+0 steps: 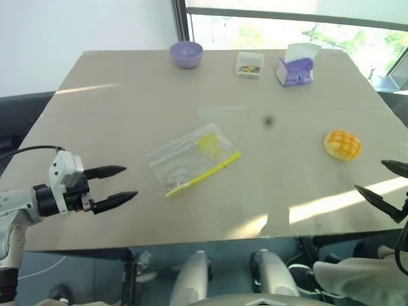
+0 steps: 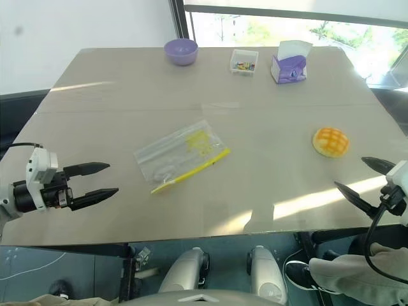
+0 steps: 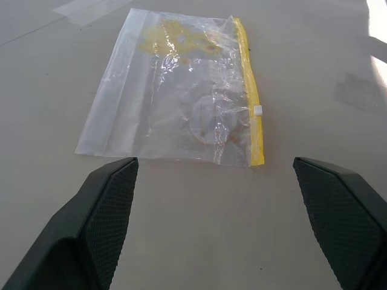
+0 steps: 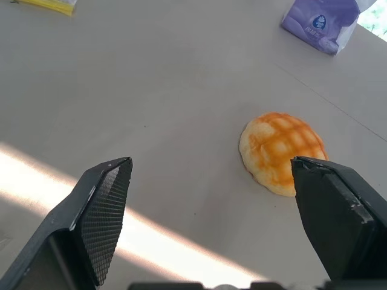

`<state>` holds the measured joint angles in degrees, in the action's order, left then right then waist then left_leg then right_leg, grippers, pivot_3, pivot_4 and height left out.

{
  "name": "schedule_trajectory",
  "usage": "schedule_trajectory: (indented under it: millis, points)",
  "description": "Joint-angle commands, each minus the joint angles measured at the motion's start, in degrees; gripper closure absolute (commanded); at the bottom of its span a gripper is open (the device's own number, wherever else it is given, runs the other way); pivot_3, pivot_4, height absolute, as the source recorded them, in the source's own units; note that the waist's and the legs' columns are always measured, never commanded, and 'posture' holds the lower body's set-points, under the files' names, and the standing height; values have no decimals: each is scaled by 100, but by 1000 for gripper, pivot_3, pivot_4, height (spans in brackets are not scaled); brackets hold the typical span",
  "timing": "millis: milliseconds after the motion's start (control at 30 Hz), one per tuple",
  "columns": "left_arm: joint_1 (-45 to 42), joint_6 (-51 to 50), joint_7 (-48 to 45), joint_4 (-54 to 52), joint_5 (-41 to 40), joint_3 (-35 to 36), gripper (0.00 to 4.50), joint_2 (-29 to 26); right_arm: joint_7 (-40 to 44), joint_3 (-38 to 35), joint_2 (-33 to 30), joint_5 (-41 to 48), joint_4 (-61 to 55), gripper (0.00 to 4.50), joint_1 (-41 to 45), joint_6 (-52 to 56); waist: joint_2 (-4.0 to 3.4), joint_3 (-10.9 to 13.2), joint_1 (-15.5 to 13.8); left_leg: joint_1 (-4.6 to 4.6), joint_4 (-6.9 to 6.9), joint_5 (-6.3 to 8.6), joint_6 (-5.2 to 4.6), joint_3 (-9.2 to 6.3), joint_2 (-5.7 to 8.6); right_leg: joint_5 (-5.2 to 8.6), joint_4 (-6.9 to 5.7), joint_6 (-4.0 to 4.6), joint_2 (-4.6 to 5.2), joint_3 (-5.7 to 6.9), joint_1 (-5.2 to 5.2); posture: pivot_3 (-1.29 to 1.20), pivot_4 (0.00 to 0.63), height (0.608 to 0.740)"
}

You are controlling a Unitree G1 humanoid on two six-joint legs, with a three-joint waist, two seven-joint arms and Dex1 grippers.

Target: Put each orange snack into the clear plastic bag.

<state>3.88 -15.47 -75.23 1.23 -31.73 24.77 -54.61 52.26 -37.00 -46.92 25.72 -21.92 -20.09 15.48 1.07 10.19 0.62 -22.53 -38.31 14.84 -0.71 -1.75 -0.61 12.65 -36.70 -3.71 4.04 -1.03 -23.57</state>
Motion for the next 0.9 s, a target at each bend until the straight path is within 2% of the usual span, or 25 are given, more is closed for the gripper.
schedule_trajectory:
  millis: [33, 333, 567, 700, 833, 900]
  points:
    - [-74, -10, -28, -21, -8, 93, 133, -126, 28, -331, -99, 114, -125, 23, -14, 83, 0, 0, 0, 0, 0, 0, 0, 0, 0, 0, 0, 0, 0, 0, 0, 0, 150, 740]
    - [-553, -429, 240, -184, -193, -99, 133, 95, -138, -136, -1, 239, -357, 23, 126, 307, 0, 0, 8, 0, -1, 0, 0, 0, 0, -2, -1, 0, 0, 0, 0, 0, 150, 740]
    - [-812, -854, 798, -265, -259, -175, 133, 357, -342, 475, 114, 227, -372, 23, 721, 312, 1, 0, 10, 2, -1, 0, 0, -2, 0, -9, -4, -6, -1, 0, 1, 0, 150, 740]
    - [-604, -2175, 1540, -564, -284, -228, 133, 154, -518, 986, 117, 201, -670, 23, 1042, 492, 1, 1, 17, 2, -1, 0, 0, -3, 1, -15, -5, -15, -2, 1, 0, 0, 150, 740]
    - [-680, -4723, 1700, -645, -1302, -180, 133, -307, -579, 1611, 180, 250, -999, 23, 1363, 633, 1, 3, 26, -1, 0, 0, 0, -11, -1, -16, -7, -21, -3, 6, -3, 0, 150, 740]
    - [-822, -5700, 1830, -537, -1750, -92, 133, -327, -586, 1947, 221, 205, -1177, 23, 1516, 619, 1, 3, 18, -1, 0, 0, 0, -12, 0, -7, -8, -34, -3, 8, -4, 0, 150, 740]
